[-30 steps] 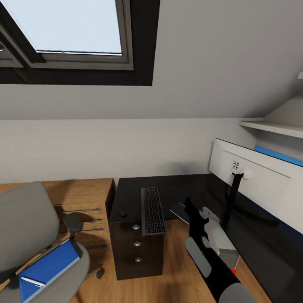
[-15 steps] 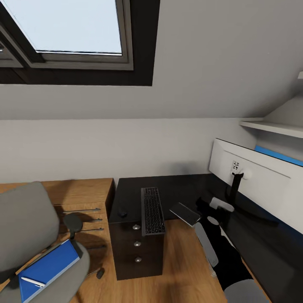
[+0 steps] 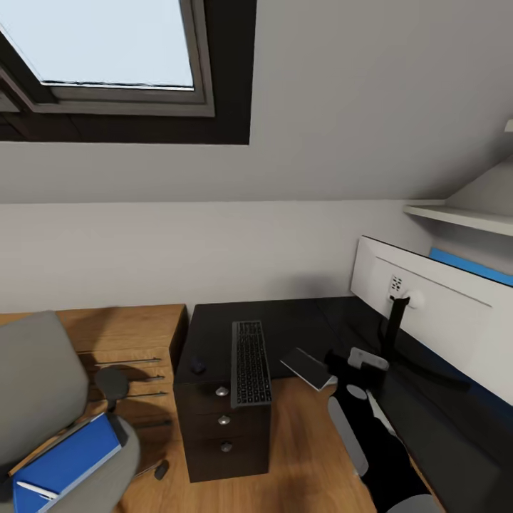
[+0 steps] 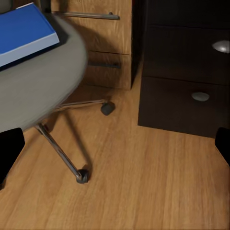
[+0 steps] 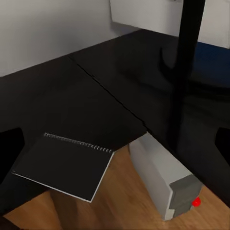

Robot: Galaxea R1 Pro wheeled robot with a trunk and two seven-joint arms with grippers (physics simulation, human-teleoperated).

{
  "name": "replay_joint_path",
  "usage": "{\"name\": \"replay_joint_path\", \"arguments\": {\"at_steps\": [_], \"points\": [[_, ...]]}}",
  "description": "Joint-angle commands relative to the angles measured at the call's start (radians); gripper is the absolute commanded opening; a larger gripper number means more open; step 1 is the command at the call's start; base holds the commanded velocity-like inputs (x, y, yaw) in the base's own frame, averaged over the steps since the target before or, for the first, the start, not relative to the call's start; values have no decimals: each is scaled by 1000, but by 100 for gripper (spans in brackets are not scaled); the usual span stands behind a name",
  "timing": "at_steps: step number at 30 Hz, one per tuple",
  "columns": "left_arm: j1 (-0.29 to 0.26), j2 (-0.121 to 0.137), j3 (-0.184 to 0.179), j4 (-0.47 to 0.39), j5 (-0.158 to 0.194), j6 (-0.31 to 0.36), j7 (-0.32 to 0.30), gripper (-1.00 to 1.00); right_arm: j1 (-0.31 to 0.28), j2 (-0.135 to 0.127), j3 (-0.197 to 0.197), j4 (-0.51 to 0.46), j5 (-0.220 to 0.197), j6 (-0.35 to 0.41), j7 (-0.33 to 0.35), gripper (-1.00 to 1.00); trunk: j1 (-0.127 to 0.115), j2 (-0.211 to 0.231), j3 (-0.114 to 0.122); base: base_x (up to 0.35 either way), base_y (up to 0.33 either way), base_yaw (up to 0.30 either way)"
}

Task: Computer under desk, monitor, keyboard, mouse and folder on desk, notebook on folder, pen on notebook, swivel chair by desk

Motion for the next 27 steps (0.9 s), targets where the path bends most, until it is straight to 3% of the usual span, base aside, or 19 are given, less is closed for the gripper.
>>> {"name": "replay_joint_path", "arguments": {"at_steps": [1,2,12,20,27], "points": [[-1,1,-8,0,6,-4,7,100,-1,-1,13,3,-3,4,-1,100,1,-1,-2,231,-242,0],[-1,1,-11,14,5,-3,8,100,0,-2,51,13,-1,2,8,100,1,-1,-2,236,-246,0],[-1,1,-11,19,7,-3,9,100,0,-4,60,13,3,-2,10,100,1,-1,-2,238,-246,12],[-1,1,-10,30,7,-3,9,100,0,-6,60,16,8,-36,11,100,1,-1,-2,239,-246,202],[-1,1,-11,46,4,-5,11,100,0,-44,61,30,30,-49,21,100,1,-1,-4,231,-237,151]]}}
